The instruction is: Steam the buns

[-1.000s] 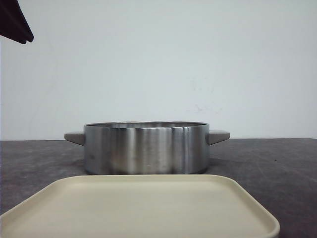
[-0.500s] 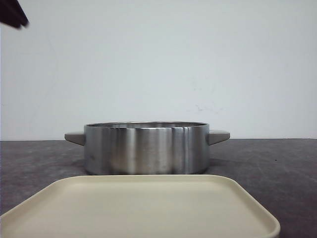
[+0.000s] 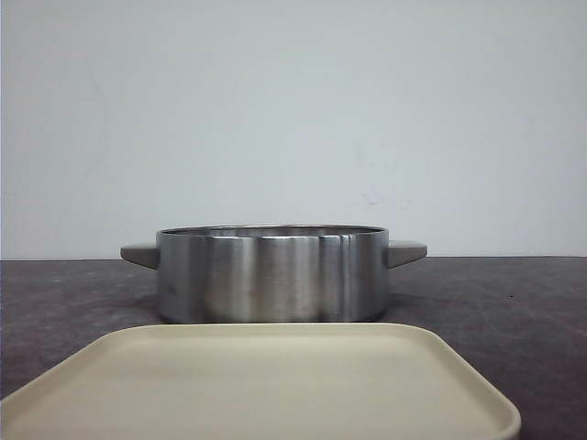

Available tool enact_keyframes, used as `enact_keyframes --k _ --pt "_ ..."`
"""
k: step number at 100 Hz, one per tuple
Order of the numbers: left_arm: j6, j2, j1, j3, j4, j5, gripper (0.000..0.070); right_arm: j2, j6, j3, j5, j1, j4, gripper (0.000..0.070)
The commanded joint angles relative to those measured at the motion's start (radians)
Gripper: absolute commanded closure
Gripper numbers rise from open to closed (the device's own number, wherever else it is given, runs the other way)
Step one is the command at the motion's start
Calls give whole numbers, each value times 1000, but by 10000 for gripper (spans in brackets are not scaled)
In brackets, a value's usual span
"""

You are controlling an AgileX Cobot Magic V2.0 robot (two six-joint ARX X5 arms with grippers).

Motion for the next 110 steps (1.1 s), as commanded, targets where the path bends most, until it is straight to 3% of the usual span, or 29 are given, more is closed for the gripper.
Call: enact_keyframes --k 1,17,37,61,88,110 --pt "8 -22 19 -47 26 17 700 -3 4 -3 0 0 9 694" --pt "38 -53 85 -124 23 16 700 -3 4 -3 0 0 9 694" --pt "154 -74 115 -131 -14 -7 700 -3 4 -3 0 0 9 694" --pt "145 -85 151 -172 -23 -39 700 -3 4 -3 0 0 9 694" --pt "187 -85 201 -172 -63 -94 700 -3 4 -3 0 0 9 694" --pt "171 -85 234 -171 -58 -81 700 -3 4 -3 1 0 9 694"
